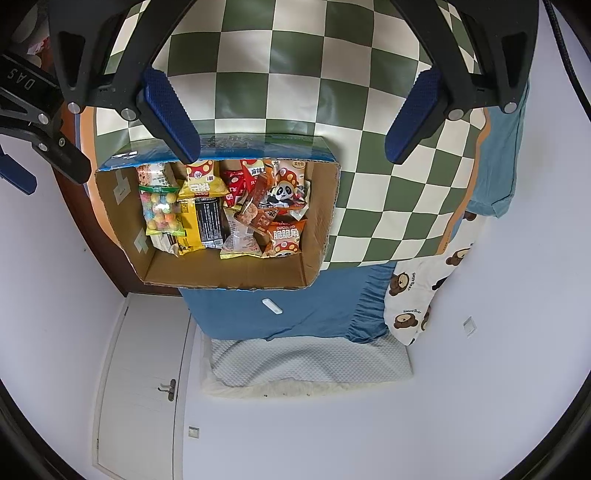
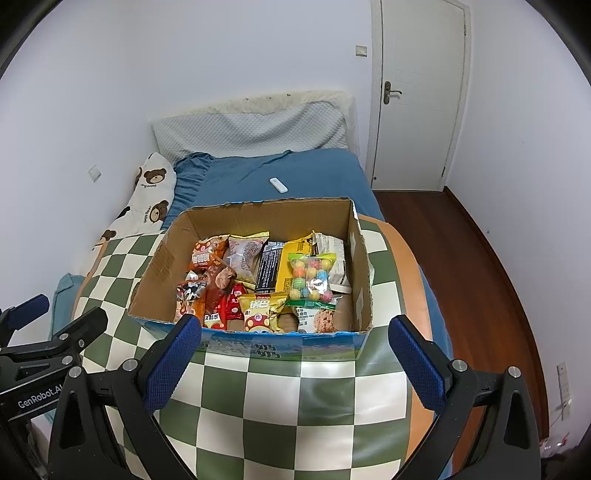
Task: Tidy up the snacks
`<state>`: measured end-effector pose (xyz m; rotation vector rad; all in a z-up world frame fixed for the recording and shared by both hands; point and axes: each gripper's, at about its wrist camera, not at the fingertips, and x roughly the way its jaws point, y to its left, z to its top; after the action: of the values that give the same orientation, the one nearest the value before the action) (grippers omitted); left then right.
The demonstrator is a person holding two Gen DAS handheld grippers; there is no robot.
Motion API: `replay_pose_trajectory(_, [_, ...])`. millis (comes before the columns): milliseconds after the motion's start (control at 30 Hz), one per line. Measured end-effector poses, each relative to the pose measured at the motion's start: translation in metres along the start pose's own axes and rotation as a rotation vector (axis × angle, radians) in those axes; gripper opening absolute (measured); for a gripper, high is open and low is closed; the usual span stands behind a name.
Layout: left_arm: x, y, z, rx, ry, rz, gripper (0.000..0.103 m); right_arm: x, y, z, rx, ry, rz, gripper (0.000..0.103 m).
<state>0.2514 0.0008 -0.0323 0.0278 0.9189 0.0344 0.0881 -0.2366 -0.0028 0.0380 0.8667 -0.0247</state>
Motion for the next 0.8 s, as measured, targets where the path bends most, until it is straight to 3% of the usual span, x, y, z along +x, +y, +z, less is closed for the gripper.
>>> replay_pose_trajectory(800, [-0.0019, -0.0008, 0.0001, -0.001, 0.001, -0.002, 0.103, 0.0005, 0.0040, 0.0006, -0.005, -0.001, 0.004, 0.103])
